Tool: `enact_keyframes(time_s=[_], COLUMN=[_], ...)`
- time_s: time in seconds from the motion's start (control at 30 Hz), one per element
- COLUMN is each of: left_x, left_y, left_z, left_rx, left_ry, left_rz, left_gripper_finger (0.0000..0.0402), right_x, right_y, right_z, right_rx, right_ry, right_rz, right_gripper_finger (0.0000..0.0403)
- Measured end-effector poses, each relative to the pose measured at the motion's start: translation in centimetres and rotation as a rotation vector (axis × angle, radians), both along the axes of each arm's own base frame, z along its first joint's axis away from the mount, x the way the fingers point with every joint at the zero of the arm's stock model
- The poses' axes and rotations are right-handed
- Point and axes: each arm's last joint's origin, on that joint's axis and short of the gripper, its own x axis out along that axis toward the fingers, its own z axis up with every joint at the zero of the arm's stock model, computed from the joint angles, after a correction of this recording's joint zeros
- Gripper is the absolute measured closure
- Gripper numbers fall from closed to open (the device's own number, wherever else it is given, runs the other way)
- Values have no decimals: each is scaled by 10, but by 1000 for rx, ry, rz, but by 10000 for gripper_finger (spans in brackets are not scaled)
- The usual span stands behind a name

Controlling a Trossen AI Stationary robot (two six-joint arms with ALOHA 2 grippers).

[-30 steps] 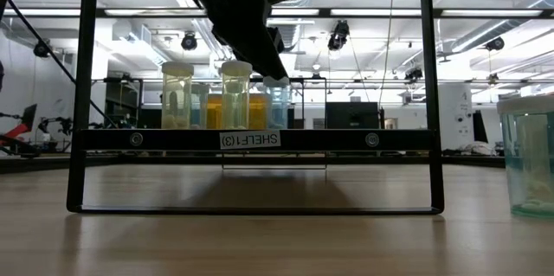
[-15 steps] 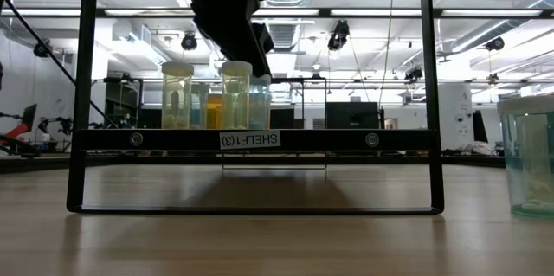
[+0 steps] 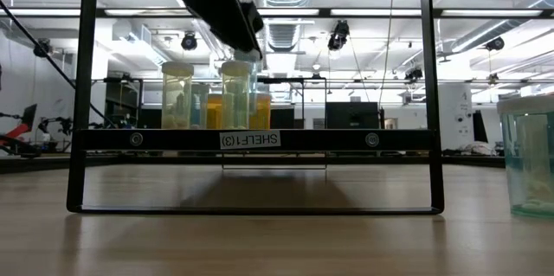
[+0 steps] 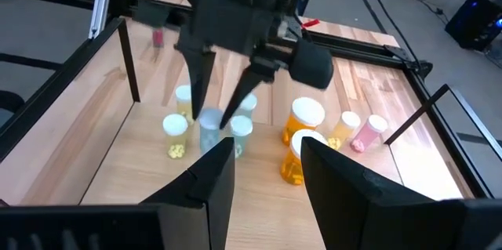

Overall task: Pick and place medicine bottles onto shelf by color
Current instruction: Put the blue pill bottle on the shelf

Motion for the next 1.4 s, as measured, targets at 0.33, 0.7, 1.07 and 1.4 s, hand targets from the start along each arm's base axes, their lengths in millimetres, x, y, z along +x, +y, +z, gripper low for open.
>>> enact_keyframes(time_s=[0.33, 0.7, 1.07, 1.4], left_x=[-11, -30, -56, -75], left_y=[-10, -11, -13, -8], left_z=[6, 21, 19, 6], left_rx=[-7, 16, 31, 3], left_ry=[29, 47, 48, -63], left_rz=[-11, -17, -4, 30], left_gripper_finger=[295, 295, 295, 295], right_x=[1, 2, 3, 3], right_y=[0, 0, 1, 1], right_z=[2, 4, 7, 8], right_rx=[7, 36, 66, 78], right_ry=[-26, -40, -73, -87], right_rz=[-1, -11, -19, -23], right_gripper_finger=[266, 266, 266, 266])
